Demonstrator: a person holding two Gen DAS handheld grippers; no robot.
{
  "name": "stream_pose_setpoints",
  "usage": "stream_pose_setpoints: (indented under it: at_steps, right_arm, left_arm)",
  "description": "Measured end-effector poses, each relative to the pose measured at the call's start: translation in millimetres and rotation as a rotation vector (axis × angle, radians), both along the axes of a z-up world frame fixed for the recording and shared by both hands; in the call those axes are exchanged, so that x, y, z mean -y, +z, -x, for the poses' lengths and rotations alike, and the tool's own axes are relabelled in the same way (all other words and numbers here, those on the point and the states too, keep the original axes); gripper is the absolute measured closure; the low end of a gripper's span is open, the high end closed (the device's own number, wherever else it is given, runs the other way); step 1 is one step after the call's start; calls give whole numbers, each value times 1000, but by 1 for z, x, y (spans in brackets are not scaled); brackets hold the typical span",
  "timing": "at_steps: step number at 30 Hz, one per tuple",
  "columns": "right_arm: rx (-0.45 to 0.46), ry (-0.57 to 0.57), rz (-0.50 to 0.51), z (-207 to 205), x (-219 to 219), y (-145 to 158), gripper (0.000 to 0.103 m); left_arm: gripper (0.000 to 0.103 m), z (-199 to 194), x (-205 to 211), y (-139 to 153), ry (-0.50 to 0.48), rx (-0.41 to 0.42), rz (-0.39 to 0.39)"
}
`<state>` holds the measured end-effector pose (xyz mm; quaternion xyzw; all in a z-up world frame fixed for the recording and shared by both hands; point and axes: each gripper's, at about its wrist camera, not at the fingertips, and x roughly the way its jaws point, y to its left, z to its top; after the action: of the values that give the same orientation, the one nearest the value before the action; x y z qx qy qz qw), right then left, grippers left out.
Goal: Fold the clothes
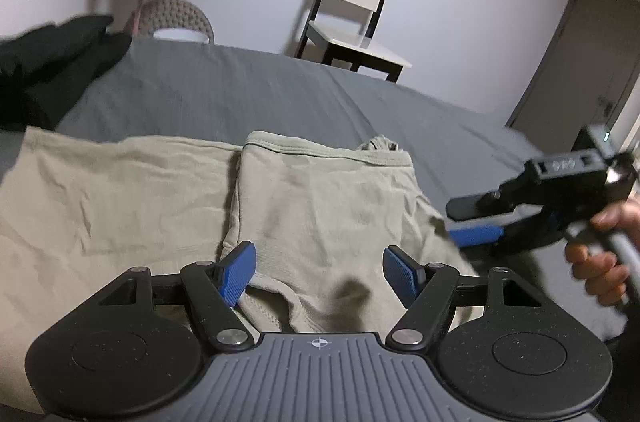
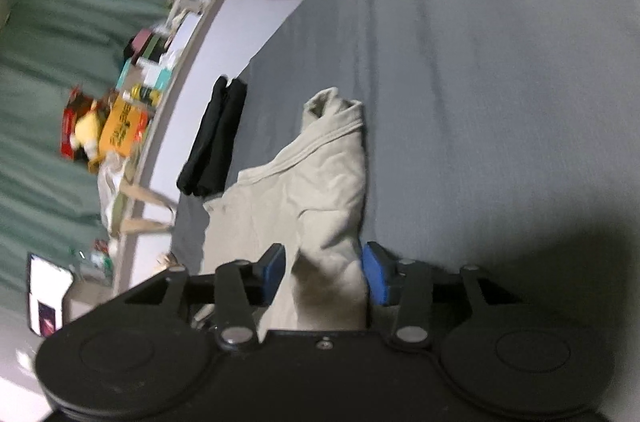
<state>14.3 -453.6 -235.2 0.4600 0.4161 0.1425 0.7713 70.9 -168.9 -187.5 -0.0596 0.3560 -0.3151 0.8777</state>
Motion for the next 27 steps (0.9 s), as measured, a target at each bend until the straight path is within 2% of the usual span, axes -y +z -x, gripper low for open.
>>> stream_pose_setpoints:
  at_steps: [5,9,15,17,19,21,22,25,27]
  right_arm:
    - [-31,3,-78,-2,7,-9,59]
    - [-13,34,-72,-11,1,-7,47]
    - [44,29,-66,-20,-8,6,49]
    - [86,47,-65,-20,-12,15,49]
    - [127,66,-64,-20,-16,25,49]
    - [148,56,-51,-19,-16,31,48]
    - [154,48,-38,-19,-16,34,48]
    - [142,32,-36,-19,-13,36,48]
    - [120,22,-13,-18,-12,36,48]
  left_arm:
    - [32,-1,2,-3,-11,-3,-5]
    - [32,0,4,-2,-6,5,-11]
    - [32,5,10,0,9,25,-49]
    - [32,10,16,5,25,54,-85]
    - [32,25,24,16,23,154,-115]
    - [32,46,33,29,-64,286,-79]
    - [32,55,41,33,-120,322,-70]
    - [32,73,74,38,-290,341,-95]
    - [32,81,96,32,-338,334,-165]
